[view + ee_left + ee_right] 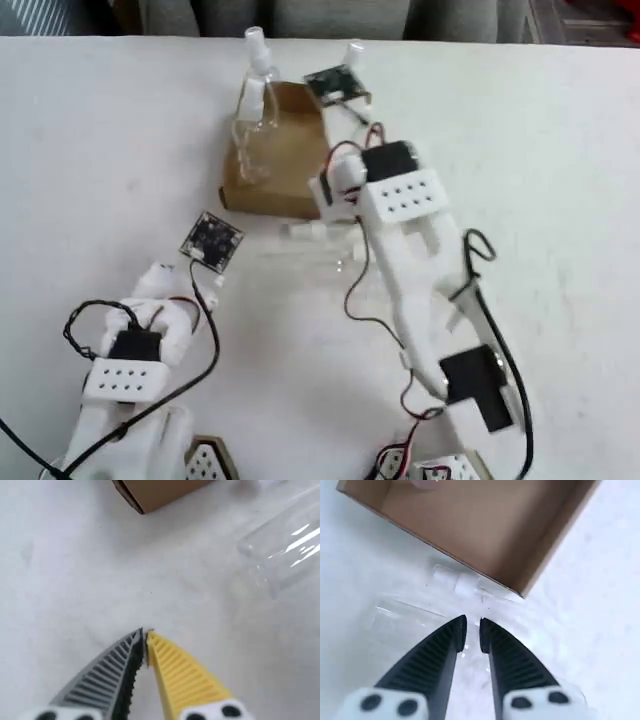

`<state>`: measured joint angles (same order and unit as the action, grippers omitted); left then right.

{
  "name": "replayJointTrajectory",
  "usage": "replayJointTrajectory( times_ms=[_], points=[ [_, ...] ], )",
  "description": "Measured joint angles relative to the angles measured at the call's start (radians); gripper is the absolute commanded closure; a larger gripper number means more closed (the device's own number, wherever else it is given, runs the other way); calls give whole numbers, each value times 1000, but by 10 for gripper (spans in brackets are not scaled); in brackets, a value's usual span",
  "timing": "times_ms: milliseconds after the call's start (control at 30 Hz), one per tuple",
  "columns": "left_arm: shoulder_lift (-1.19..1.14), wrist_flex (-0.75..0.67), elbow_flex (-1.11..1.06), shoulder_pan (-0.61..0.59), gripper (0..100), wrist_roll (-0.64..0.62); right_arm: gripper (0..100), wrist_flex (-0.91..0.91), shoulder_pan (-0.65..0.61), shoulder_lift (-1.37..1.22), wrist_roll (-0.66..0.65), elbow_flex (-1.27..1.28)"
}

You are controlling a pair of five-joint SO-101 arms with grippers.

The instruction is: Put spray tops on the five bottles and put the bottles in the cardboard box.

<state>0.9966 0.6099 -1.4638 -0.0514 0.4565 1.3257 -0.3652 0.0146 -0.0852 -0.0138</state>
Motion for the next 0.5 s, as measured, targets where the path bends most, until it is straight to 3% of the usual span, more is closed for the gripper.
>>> replayJointTrajectory(
  times_ms=[233,500],
  points=[
    [0,0,0,0,977,0,977,127,55,118,-5,0],
    [0,0,0,0,977,0,970,46,-101,58,-245,118]
  ],
)
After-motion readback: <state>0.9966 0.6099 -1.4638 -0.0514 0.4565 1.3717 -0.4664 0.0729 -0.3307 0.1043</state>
